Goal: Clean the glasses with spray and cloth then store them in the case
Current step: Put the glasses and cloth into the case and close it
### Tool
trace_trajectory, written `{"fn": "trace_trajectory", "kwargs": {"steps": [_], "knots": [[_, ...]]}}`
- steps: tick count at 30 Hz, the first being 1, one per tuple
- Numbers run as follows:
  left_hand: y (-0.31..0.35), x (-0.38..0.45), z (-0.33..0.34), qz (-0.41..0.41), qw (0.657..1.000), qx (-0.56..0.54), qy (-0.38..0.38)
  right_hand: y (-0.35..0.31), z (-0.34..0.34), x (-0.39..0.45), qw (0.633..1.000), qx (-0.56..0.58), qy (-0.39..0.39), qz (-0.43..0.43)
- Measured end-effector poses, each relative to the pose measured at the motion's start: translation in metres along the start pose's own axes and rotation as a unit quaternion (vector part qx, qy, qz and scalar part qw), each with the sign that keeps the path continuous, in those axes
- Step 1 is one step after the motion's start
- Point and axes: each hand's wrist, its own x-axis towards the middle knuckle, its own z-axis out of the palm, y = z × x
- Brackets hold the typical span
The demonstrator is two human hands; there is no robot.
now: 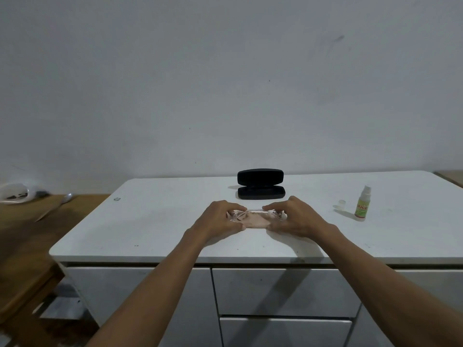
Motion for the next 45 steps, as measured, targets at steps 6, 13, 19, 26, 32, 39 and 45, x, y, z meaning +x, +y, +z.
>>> {"fn": "trace_trajectory", "kwargs": {"steps": [6,13,19,26,32,39,45], "knots": [[-0.001,0.021,-0.001,0.002,0.999,-0.029,0.022,0.013,-0.002,0.015,0.997,0.052,0.046,-0.012],[0.004,0.087,-0.004,0.019,0.998,0.003,0.052,0.035,-0.016,0.061,0.994,0.070,0.087,0.018],[0.002,0.113,0.023,-0.024,0.992,-0.062,0.111,0.052,-0.007,0.090,0.992,0.062,0.104,0.018],[0.000,0.117,0.050,-0.049,0.983,-0.046,0.171,0.059,0.007,0.099,0.992,0.069,0.102,0.021],[-0.006,0.117,0.054,-0.048,0.982,-0.065,0.171,0.058,0.006,0.104,0.989,0.116,0.075,0.041],[-0.004,0.118,0.045,-0.045,0.983,-0.047,0.174,0.052,0.002,0.105,0.995,0.041,0.070,0.059],[-0.014,0.113,0.046,-0.027,0.985,-0.031,0.170,0.050,0.006,0.101,0.995,0.043,0.057,0.076]]}}
